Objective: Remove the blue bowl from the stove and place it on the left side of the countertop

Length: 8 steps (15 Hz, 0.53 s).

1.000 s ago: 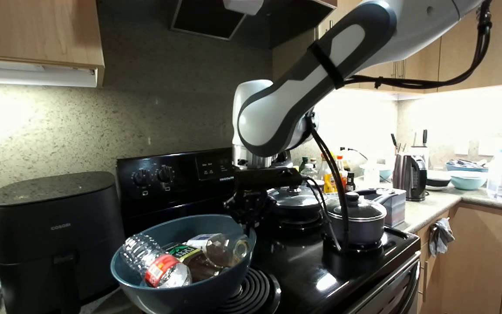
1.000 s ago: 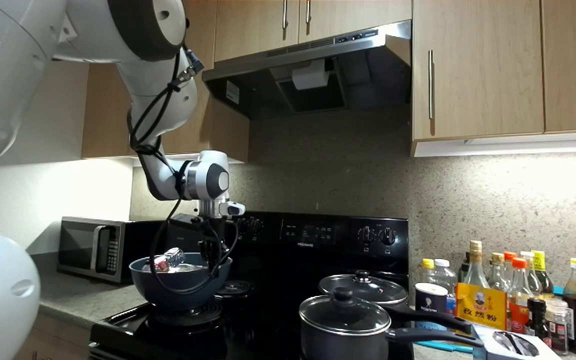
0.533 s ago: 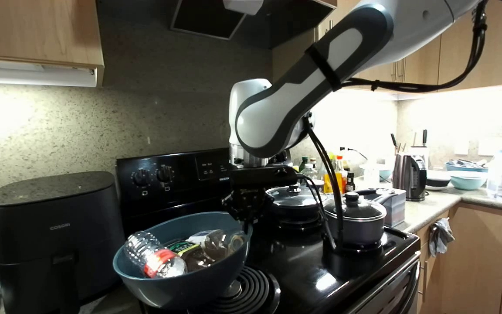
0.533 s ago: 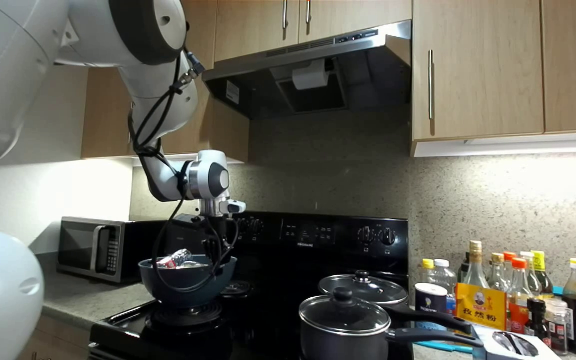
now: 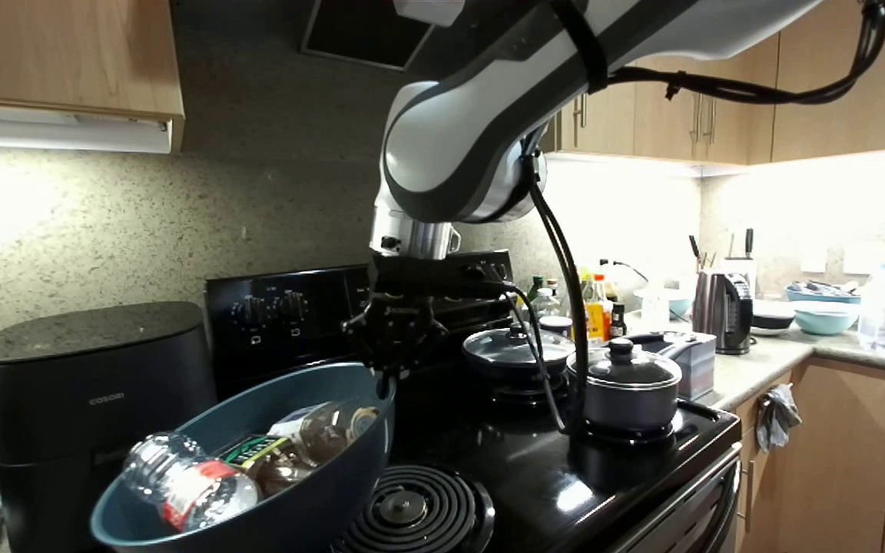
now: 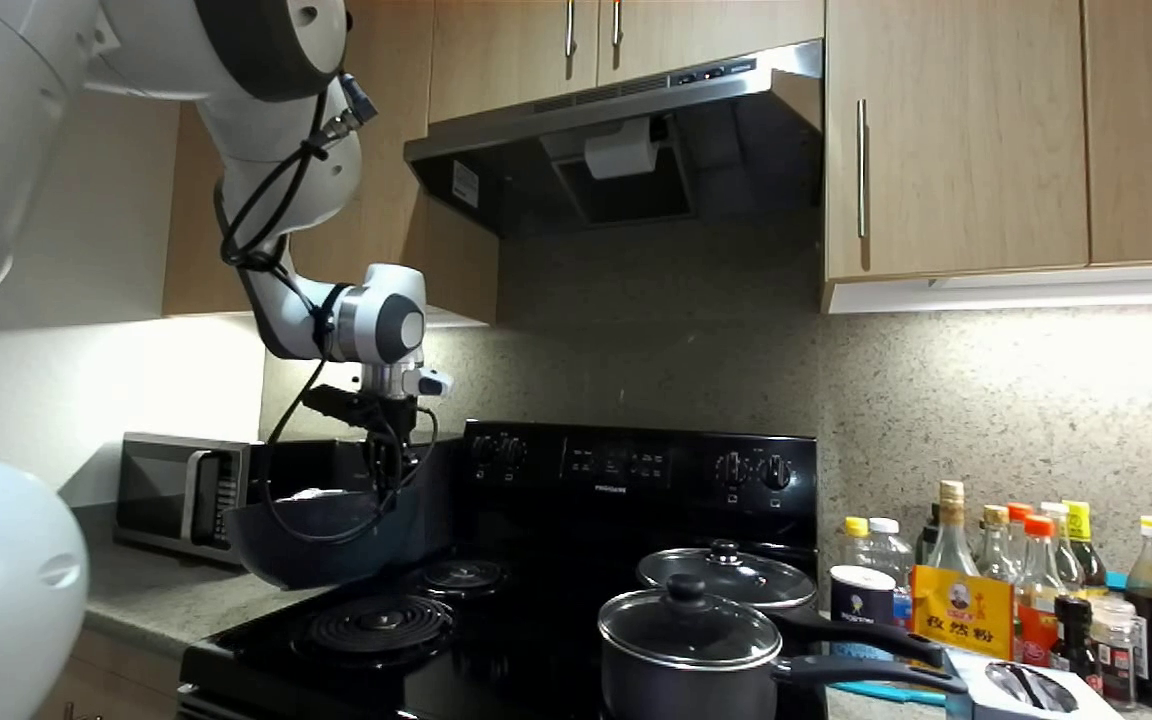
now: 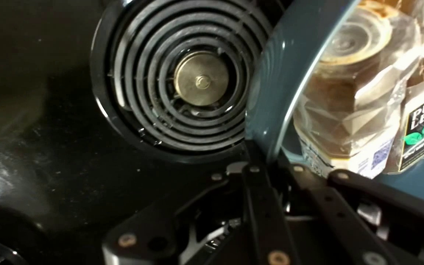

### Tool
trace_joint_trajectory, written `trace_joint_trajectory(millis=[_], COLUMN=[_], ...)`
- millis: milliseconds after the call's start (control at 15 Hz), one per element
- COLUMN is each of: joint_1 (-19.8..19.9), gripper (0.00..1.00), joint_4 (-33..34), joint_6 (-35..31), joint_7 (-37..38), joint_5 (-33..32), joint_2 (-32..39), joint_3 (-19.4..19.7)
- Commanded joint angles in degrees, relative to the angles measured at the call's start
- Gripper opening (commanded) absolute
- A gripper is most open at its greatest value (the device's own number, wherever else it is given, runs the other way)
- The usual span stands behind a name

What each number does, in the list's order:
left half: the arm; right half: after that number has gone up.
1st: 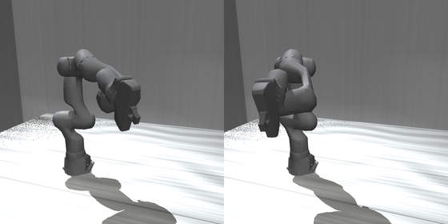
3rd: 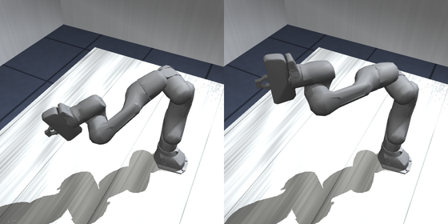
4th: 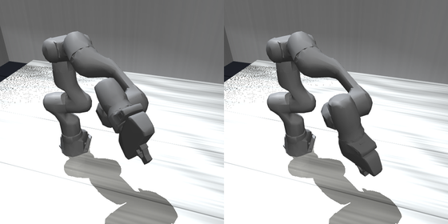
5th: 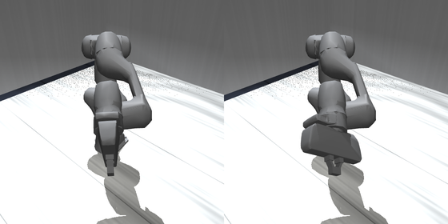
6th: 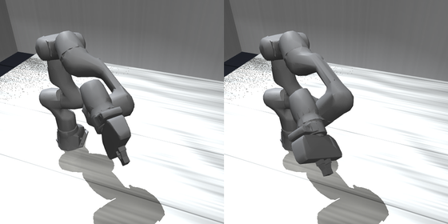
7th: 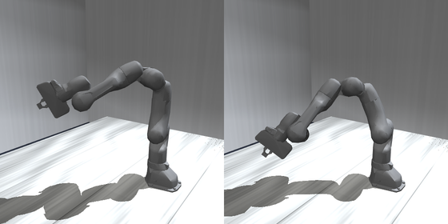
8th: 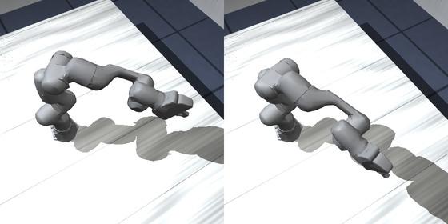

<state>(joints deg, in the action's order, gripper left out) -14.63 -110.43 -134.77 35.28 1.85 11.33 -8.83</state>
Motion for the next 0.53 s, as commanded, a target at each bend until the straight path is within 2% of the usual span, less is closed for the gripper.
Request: trace_joint_trajectory(millis=[0, 267, 467], joint_1=[-0.05, -1.09, -2.55], gripper=[0.02, 0.02, 0.02], joint_4=[-0.62, 0.08, 1.01], joint_6=[-1.01, -0.76, -1.95], joint_7=[-4.59, -5.35, -3.82], joint_5=[6.51, 8.3, 6.81], joint_2=[-3.28, -1.5, 1.18], joint_3=[-2.67, -4.05, -4.41])
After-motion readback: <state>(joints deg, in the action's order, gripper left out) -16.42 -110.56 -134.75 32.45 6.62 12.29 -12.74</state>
